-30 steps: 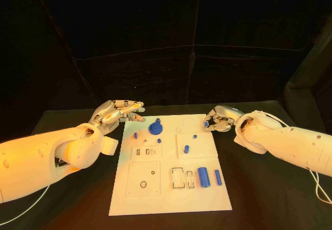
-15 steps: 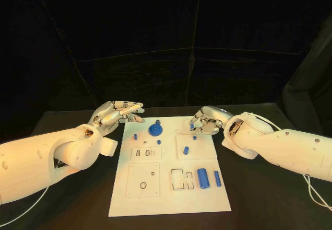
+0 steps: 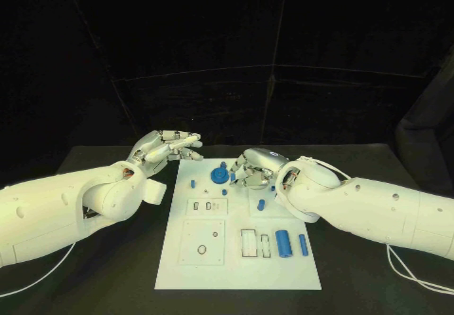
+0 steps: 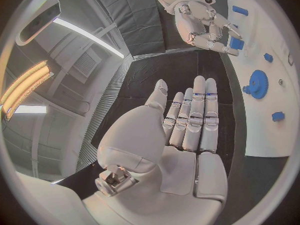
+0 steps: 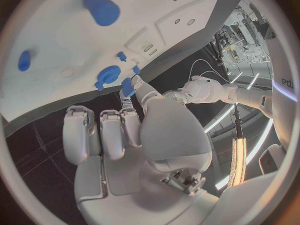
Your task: Assemble the parts on the task board
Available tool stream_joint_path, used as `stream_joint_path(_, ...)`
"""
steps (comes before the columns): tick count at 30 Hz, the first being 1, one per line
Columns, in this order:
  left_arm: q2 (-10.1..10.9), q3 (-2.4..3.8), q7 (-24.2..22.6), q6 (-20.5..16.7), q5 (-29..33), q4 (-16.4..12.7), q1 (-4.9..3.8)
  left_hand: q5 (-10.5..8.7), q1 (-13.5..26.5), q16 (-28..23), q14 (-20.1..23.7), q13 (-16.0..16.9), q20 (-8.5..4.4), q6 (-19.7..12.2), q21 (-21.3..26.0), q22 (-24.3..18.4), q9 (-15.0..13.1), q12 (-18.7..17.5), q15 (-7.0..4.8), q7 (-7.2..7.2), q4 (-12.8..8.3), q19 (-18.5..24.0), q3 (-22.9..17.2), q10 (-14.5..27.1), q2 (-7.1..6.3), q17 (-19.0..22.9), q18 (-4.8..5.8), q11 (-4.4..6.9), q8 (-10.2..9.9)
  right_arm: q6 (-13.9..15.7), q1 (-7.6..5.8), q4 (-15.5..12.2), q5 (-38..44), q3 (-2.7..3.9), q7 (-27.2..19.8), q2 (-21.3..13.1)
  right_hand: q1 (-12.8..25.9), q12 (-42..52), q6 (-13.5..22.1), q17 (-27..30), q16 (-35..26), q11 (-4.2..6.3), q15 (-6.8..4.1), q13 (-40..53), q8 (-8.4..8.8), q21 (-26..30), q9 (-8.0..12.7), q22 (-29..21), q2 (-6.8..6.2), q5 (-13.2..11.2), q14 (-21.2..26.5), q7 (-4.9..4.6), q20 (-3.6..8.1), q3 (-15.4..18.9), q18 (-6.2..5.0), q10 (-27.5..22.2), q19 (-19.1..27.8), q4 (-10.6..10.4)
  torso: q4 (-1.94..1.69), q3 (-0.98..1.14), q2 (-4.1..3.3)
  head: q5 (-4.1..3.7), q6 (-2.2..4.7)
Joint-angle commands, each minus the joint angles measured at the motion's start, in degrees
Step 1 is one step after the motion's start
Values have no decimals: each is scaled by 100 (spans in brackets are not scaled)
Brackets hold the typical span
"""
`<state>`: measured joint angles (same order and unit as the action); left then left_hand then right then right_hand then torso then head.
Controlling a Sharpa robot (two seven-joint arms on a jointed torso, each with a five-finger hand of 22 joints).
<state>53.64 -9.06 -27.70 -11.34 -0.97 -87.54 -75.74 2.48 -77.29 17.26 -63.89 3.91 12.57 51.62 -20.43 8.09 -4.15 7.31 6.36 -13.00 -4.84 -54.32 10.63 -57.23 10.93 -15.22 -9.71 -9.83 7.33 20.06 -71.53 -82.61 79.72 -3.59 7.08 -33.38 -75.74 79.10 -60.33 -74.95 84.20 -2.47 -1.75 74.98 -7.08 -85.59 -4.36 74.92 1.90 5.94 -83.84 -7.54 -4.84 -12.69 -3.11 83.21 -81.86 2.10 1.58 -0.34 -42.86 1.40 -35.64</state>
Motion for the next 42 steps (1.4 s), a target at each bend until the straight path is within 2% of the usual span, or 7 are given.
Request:
stream_joint_path(1,-17,6,41,36,6,66,-42,28,-42,-38,29,-4,0,8,37,-7,8,-34,5,-51,-37,29,11,-15,31,-5,-70,-15,-32,-229,46,37,159,-2,83,187,19,-35,30,-134,-10,-9,24,355,32,-2,-3,218,21,43,-348,4,-7,-41,33,-29,52,8,-6,-5,-5,82,-46)
stream_joint_path(4,-23,6,40,37,6,92,-55,28,-42,-38,29,-4,0,8,37,-7,8,-34,5,-51,-37,29,11,-15,31,-5,-70,-15,-32,-333,90,73,243,-3,127,320,19,-35,30,-134,-10,-9,24,355,32,-2,-3,218,21,43,-348,4,-7,-41,33,-29,52,8,6,7,-3,136,-74)
stream_joint_path(8,-33,6,37,43,6,113,-67,28,-56,-41,28,-3,0,12,38,-9,8,-37,4,-51,-48,27,3,-18,39,-10,-70,-15,-35,-474,168,134,325,-5,177,491,19,-49,41,-119,-17,-13,27,344,42,1,1,210,15,54,-345,0,-10,-48,31,-38,57,13,16,4,-6,210,-63)
stream_joint_path(13,-50,6,30,41,6,137,-72,28,-63,-42,27,-3,0,14,39,-10,8,-38,4,-51,-54,26,-1,-19,42,-12,-70,-15,-36,-570,243,203,456,-6,202,638,21,-57,50,-106,-23,-17,29,337,50,3,4,207,15,61,-342,-5,-12,-54,30,-45,60,14,30,13,-8,281,-103)
stream_joint_path(19,-64,6,31,48,6,149,-74,28,-63,-42,27,-3,0,14,39,-10,8,-38,4,-51,-54,26,-1,-19,42,-12,-70,-15,-36,-615,289,262,585,-12,219,739,21,-57,50,-106,-23,-17,29,337,50,3,4,207,15,61,-342,-5,-12,-54,30,-45,60,14,-1,9,-3,271,-144)
stream_joint_path(28,-75,6,35,53,6,161,-74,28,-63,-42,27,-3,0,14,39,-10,8,-38,4,-51,-54,26,-1,-19,42,-12,-70,-15,-36,-726,318,330,639,-21,222,827,24,-58,55,-109,-22,-19,31,336,55,4,5,203,13,64,-343,-8,-13,-57,30,-46,62,14,19,13,-6,290,-187)
stream_joint_path(42,-88,6,39,64,6,168,-74,28,-63,-42,27,-3,0,14,39,-10,8,-38,4,-51,-54,26,-1,-19,42,-12,-70,-15,-36,-972,340,395,789,-70,282,871,25,-62,59,-111,-22,-21,33,334,59,5,6,204,8,65,-343,-10,-15,-59,30,-49,62,16,7,8,-2,286,-246)
